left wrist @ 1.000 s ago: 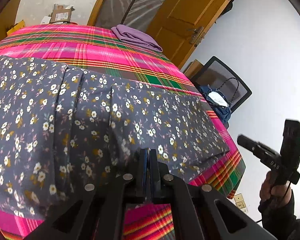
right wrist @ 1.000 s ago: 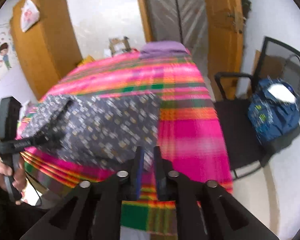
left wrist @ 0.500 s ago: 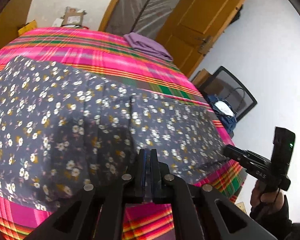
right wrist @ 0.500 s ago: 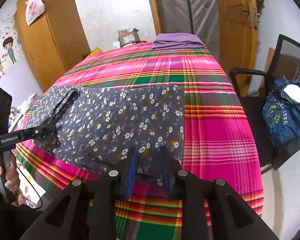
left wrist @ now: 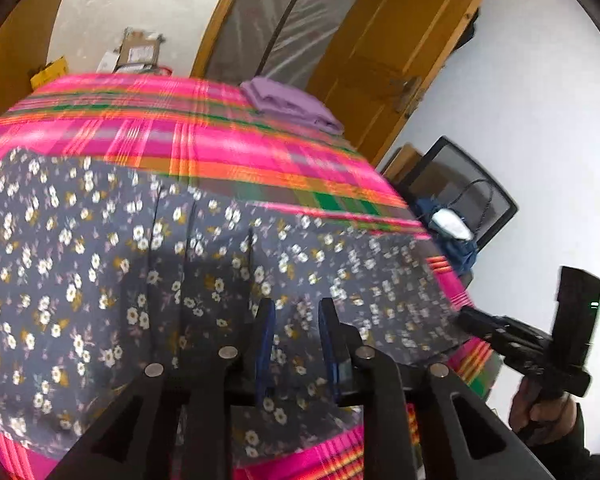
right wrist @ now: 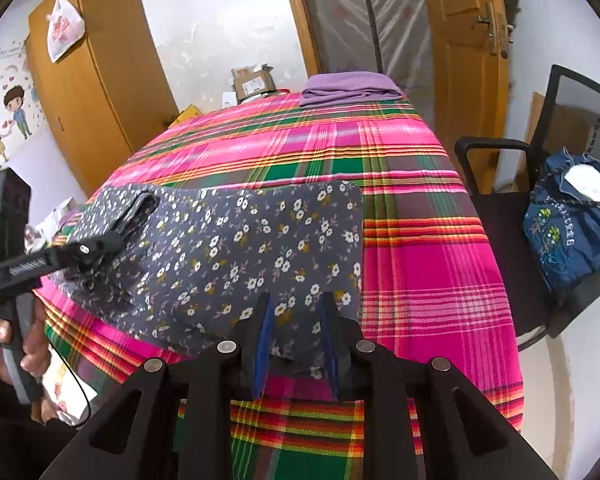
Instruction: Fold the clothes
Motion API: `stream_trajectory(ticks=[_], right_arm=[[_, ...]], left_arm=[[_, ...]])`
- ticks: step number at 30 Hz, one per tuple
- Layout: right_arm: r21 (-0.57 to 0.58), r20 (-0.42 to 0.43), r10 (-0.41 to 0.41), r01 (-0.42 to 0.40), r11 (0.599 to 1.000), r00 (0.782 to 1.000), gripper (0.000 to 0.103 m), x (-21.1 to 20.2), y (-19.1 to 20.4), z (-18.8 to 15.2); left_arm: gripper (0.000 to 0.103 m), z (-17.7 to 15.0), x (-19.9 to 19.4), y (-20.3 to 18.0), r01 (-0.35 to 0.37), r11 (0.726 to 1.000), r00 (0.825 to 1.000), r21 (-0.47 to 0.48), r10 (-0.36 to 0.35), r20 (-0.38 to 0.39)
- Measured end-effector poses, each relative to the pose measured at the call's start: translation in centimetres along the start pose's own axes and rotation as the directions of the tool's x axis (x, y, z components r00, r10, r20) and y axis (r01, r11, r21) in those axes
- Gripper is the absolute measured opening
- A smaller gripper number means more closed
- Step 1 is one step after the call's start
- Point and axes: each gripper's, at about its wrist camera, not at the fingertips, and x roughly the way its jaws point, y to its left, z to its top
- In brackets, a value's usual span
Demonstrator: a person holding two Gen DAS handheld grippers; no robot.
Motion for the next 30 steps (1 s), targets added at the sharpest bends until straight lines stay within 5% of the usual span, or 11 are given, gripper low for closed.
stream_trajectory(ticks=[10,18,20,30], right_arm=[[0.016,0.008,0.017,-0.017,1.000,1.000,0.024,0.0,-0.3,0.1],[0.017,0.011,0.026,-0.027,1.000,1.000,0.024,-0.1,-0.3,0.1],[0.023,0.011,0.026,-0.026,0.999,1.000,0.024,0.0,-0.4,0.1],[0.028,0.019,0.030,-0.031,0.999,0.999,0.024,0.0,-0.8,0.4]], left_arm=[[0.026,1.5,1.0,0.8,-0.066,0.998,0.997,-0.008,0.066,0.038],[0.026,2.5,3.9,0.9,-0.061,0.997,0.998,-0.040,0.060,-0.024],[0.013,2.6,4.0,1.0,-0.069,0.997,0.997,-0.043,0.068,-0.022],[0.009,2.1,3.4,2.0,-0.060,0.995,0.998,-0.078,0.062,0.022]])
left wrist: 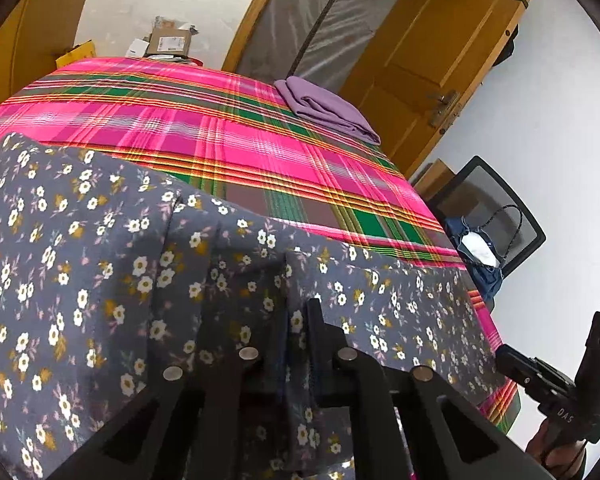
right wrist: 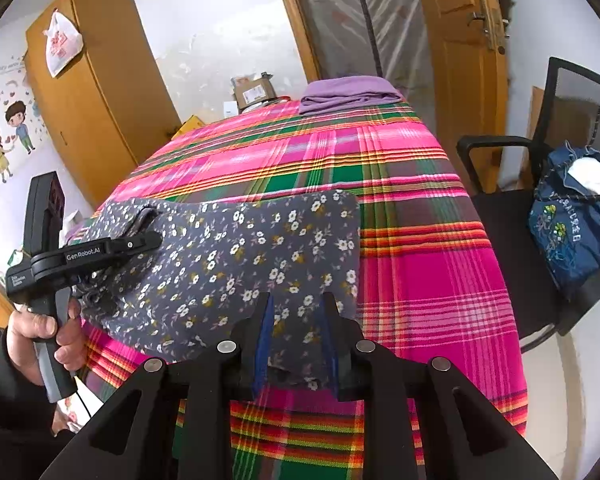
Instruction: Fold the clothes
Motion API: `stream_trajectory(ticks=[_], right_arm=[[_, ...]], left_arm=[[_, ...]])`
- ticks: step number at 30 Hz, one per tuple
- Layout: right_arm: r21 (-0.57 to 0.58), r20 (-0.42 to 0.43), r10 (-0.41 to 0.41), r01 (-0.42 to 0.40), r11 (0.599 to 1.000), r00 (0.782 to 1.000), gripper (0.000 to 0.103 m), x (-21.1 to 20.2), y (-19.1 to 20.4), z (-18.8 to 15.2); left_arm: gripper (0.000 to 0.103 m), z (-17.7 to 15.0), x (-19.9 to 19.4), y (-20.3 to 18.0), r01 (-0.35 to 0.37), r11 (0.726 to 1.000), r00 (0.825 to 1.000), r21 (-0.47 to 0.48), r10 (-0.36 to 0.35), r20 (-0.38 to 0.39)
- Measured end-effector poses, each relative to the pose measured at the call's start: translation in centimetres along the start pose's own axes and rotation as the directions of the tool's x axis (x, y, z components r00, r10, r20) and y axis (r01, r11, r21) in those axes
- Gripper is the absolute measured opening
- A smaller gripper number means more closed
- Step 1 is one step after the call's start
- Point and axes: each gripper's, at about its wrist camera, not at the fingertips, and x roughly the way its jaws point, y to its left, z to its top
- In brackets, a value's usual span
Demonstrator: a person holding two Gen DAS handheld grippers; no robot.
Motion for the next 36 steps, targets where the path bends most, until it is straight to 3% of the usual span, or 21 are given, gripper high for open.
stream_trajectory(ticks=[7,18,21,27,30,36], right_arm=[[0.012,-0.001,0.001,-0.001,1.000,1.000,0.024,0.2,-0.4,0.3],[0.033,-0.002,-0.032,0.032,0.999,0.999,0.024,2.4,-1.3,3.4],[0.042,-0.021,-0.029,0.029,0.999,0.999,0.024,3.9,-1.7,4.9],[0.076,-0.113,-0.050,0.059,0.995,0.992,0.013,8.0,-2.5,7.0],[0.061,-0.118,-0.058,0.065,0.996,0.991,0.013,8.4,-2.4,7.3],[0.055,-0.082,-0.035,0.040,0.998,0.996,0.016,6.8,-1.8,7.0]], left_arm=[[0.012,0.1,-0.3,-0.2,-0.008,1.000,0.999,0.010,0.008,-0.035],[0.012,0.2,-2.8,-1.1,-0.013,1.000,1.000,0.023,0.013,0.017],[0.012,0.8,-2.0,-2.1,0.004,0.998,1.000,0.057,-0.004,0.005],[0.012,1.6,0.6,-2.4,-0.028,0.998,0.999,0.051,0.030,-0.031],[0.007,1.5,1.3,-1.4,-0.032,0.999,0.999,0.028,0.033,-0.033],[0.006,1.0,0.3,-1.1,-0.008,1.000,0.999,0.015,0.009,-0.033]])
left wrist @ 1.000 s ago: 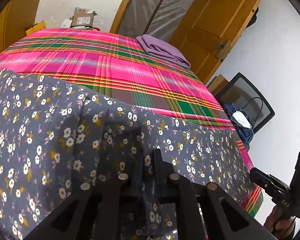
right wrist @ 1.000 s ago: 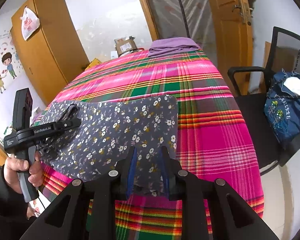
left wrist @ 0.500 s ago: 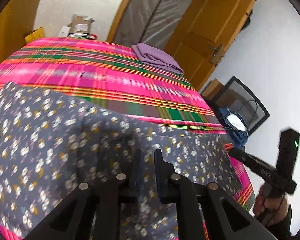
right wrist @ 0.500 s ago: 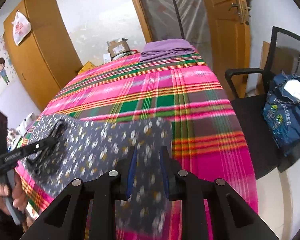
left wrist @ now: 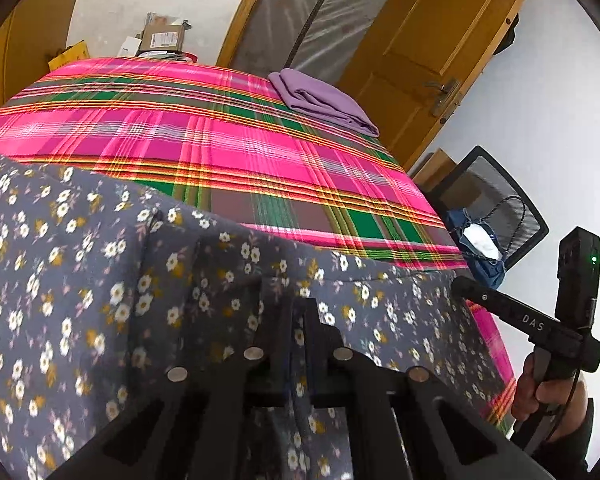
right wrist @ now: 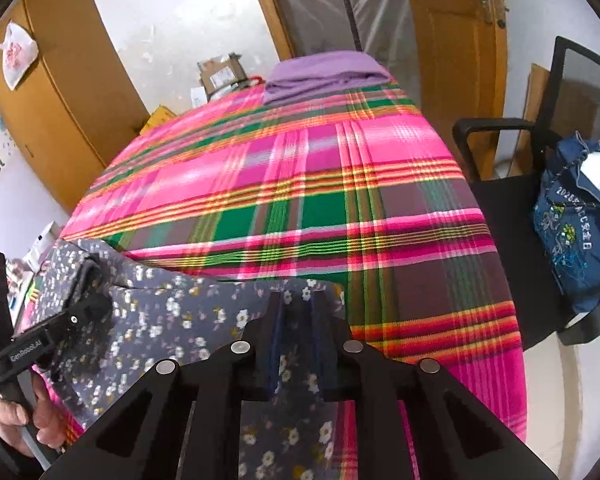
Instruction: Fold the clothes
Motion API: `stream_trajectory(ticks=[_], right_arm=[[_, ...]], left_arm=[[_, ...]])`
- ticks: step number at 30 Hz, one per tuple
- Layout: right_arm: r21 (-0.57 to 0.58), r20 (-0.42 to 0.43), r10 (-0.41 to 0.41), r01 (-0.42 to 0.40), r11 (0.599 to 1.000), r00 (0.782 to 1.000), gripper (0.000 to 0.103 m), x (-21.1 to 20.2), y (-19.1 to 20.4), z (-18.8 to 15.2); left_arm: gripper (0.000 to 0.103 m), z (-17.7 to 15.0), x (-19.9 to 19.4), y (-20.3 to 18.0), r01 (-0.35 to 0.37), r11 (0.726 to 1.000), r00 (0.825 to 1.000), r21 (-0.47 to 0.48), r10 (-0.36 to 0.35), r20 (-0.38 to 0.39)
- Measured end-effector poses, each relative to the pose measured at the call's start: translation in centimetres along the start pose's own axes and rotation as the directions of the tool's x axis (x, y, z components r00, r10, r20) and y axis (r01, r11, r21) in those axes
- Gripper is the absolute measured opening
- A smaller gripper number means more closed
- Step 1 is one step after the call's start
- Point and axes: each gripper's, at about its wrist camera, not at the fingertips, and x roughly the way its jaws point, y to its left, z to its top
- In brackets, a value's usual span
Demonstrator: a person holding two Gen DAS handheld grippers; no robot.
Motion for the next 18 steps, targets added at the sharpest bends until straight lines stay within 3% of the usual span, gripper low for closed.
stream_trajectory(ticks=[6,13,18], right_arm=[[-0.105,0.043,0.101,-0.096,0.990,0.994,0.016,-1.5,4.2,-1.0],[-0.143,-0.064,0.074,-0.082,0.986,0.995,0.016,2.8,7.3,-0.9],[-0.128,-0.053,0.093,-0.099,0.987,0.994,0.016,3.0,7.3,-0.9]], left_arm=[[0.006,-1.3,-2.8,-0.8,0.031,0.999,0.999,0.020,-0.031,0.035],[0.006,-3.6,-3.2,-1.6,0.069,0.995,0.998,0.069,-0.069,-0.008],[0.006,-4.5,-3.2,-0.5,0.080,0.996,0.997,0.039,-0.079,-0.024]])
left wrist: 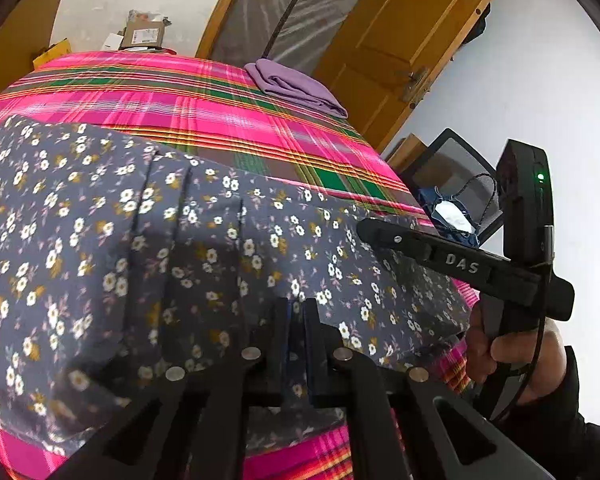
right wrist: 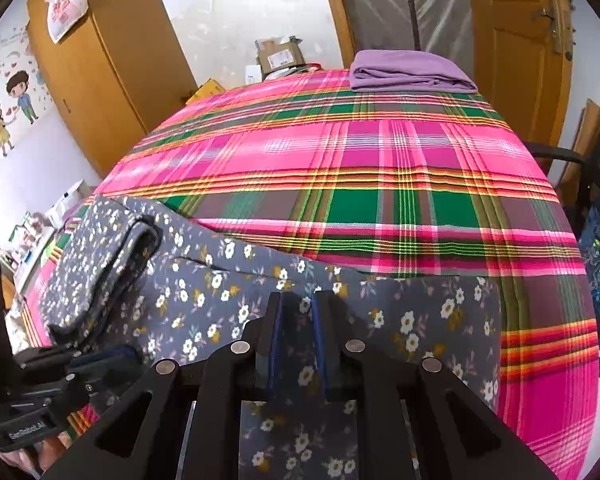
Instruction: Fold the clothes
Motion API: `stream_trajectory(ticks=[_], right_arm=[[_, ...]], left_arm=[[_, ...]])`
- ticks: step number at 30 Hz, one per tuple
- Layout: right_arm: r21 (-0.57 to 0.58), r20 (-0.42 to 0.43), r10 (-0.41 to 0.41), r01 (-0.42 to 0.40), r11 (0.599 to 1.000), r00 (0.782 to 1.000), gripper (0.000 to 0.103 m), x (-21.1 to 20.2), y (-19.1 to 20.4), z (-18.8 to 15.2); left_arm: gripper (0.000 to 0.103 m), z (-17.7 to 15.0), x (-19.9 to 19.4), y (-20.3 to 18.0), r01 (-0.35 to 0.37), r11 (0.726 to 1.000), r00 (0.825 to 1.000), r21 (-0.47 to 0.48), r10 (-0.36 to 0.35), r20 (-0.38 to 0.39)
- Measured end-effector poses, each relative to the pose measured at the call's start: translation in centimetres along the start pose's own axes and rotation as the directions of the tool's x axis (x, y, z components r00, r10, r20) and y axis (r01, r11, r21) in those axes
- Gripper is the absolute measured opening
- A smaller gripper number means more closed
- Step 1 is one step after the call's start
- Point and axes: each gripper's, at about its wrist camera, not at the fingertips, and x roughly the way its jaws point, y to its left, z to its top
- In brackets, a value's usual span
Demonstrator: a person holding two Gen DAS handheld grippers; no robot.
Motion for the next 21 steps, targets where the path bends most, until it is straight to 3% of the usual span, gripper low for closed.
stream_trajectory(ticks=[7,15,21], right_arm=[[-0.080,0.047,0.078,-0.074,0.994,0.996,0.016,-2.5,2.6,-1.6],[-0.129,0.015,0.036,-0.034,0.991,0.999,0.015,-1.4,3.5,-4.1],[-0.160,0.028,0.014,-0.010,0.987,1.000,0.019,-1.6,4.6,-3.2]], left_arm=[[0.006,-0.8,-0.8,0.8,0.023,1.000,1.000,-0.003,-0.023,0.011],[0.006,-1.2,-1.0,0.9,0.040,0.999,0.999,0.004,-0.040,0.026],[0.006,-1.5,-1.2,0.8,0.034,0.999,0.999,0.011,-0.034,0.028]])
